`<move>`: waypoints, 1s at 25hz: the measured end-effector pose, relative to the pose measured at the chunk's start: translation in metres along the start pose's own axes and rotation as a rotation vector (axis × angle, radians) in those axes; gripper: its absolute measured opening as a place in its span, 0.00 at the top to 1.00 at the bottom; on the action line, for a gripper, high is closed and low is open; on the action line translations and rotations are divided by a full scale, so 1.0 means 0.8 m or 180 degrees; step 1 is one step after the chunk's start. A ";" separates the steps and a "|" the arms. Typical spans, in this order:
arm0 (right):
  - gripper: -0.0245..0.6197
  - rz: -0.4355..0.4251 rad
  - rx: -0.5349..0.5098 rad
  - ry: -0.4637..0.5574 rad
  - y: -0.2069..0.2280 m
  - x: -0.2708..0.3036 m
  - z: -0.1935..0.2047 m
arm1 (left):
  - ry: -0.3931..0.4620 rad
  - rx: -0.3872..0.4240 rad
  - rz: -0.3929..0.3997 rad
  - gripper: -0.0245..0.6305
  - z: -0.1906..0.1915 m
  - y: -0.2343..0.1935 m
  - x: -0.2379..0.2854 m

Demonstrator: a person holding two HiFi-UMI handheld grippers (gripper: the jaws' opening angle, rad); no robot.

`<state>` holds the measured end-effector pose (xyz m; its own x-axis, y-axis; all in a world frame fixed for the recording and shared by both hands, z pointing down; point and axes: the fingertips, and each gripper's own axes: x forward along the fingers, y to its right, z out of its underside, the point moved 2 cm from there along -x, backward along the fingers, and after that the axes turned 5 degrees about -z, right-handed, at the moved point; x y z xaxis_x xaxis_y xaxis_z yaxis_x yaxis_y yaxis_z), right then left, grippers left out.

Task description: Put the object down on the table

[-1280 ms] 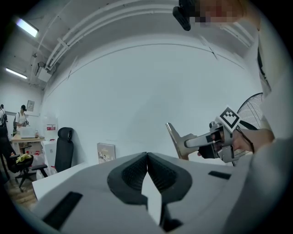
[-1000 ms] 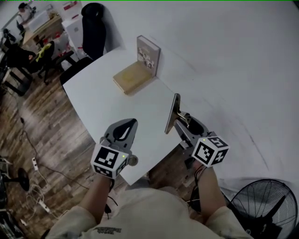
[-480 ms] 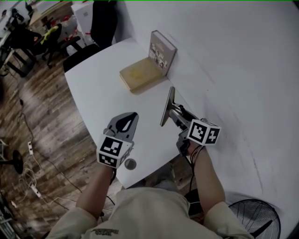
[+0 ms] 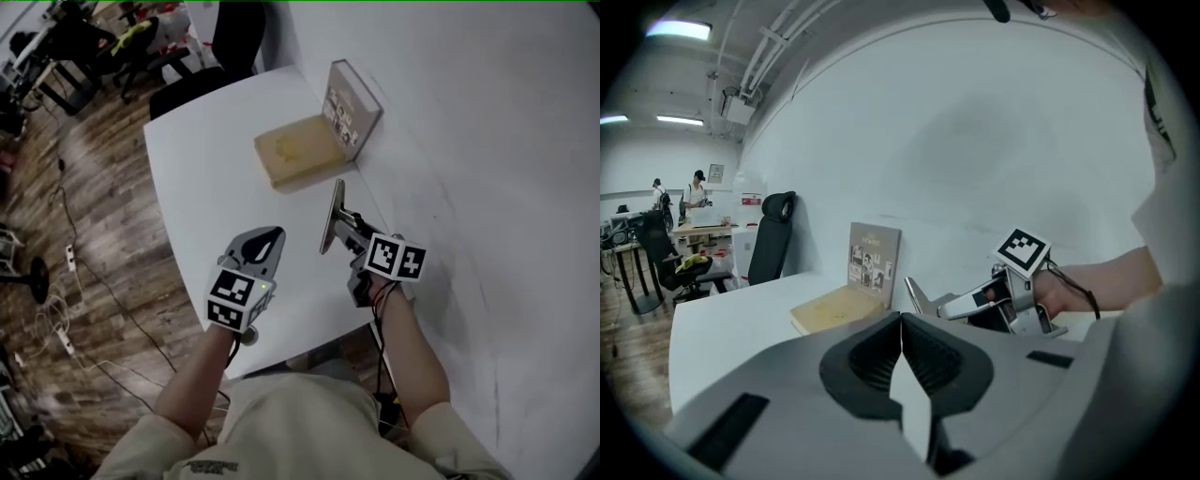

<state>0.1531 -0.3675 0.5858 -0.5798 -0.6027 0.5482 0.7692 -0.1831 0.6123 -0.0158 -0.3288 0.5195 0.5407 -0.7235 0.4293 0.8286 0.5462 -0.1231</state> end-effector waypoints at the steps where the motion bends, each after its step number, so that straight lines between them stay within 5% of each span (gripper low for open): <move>1: 0.57 -0.0012 0.0008 -0.0038 0.006 0.007 -0.001 | -0.0009 -0.0014 -0.0015 0.93 -0.001 0.001 0.008; 16: 0.57 0.0169 -0.0069 -0.0575 0.091 0.116 0.010 | -0.0315 -0.0214 -0.0191 0.93 0.056 -0.017 0.091; 25: 0.58 0.0305 -0.0171 -0.0632 0.106 0.155 0.013 | -0.0479 -0.0346 -0.0206 0.93 0.092 -0.027 0.111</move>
<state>0.1438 -0.4498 0.7116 -0.5408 -0.4557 0.7070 0.8334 -0.1767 0.5236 0.0037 -0.3741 0.6261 0.4646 -0.6799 0.5673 0.8762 0.4457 -0.1833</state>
